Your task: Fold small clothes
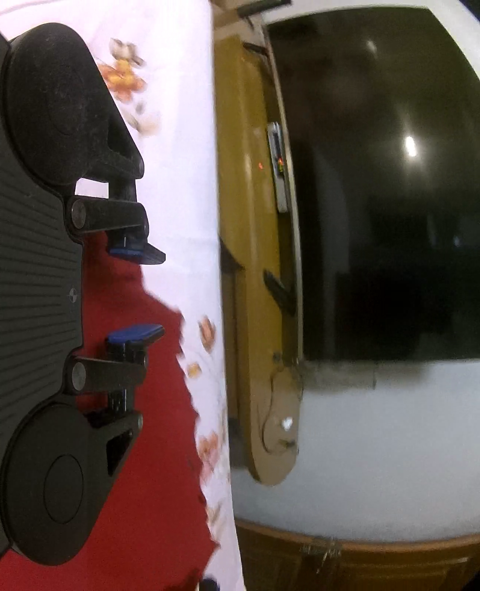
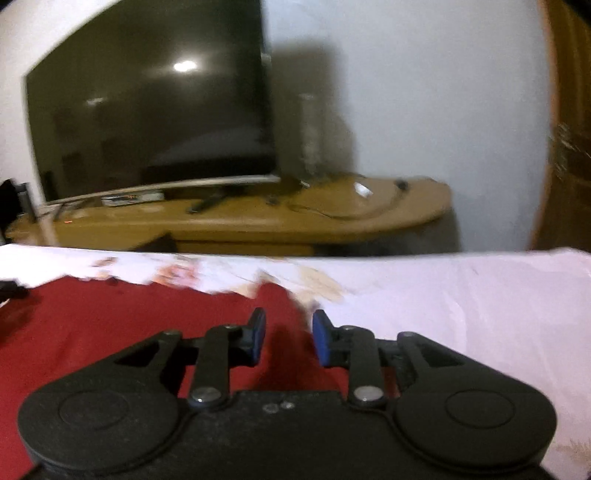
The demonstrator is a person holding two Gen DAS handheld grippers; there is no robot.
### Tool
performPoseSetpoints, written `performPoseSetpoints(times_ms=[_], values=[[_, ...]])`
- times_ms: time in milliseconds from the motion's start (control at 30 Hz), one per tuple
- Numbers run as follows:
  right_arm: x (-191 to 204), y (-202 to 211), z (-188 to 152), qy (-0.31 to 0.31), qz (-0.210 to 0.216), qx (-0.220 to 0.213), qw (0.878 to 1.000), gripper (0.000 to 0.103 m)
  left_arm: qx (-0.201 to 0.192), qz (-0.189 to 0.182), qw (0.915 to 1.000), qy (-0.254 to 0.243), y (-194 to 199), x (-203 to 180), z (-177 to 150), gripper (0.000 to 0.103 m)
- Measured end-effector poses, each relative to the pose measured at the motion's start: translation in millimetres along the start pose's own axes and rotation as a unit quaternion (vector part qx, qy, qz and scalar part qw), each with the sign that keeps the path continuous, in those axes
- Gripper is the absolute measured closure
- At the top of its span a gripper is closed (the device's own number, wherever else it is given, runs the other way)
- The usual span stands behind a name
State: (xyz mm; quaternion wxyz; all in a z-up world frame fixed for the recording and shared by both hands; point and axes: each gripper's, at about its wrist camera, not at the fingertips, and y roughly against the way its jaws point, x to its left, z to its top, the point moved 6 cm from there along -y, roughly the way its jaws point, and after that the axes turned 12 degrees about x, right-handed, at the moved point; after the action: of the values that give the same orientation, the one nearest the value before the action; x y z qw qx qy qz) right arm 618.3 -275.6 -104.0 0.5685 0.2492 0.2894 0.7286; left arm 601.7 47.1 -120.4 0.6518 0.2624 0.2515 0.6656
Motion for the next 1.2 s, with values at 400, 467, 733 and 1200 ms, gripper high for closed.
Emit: performPoseSetpoints(times_ms=[400,467,733,1200], values=[[109,-54,17,0.066,0.084,0.083,0.991,0.070,0.042,-0.051,0.9972,-0.035,-36,-78,-2,0.061],[112,-57,13,0.071,0.084,0.086,0.990,0.070,0.039,-0.049,0.9974,-0.034,-37,-79,-6,0.061],[109,-55,5,0.099,0.073,0.088,0.988,0.070,0.044,-0.048,0.9966,-0.050,-37,-76,-7,0.060],[0,-29,-9,0.030,0.016,0.087,0.996,0.061,0.051,0.003,0.9987,0.002,-26,6,-21,0.035]])
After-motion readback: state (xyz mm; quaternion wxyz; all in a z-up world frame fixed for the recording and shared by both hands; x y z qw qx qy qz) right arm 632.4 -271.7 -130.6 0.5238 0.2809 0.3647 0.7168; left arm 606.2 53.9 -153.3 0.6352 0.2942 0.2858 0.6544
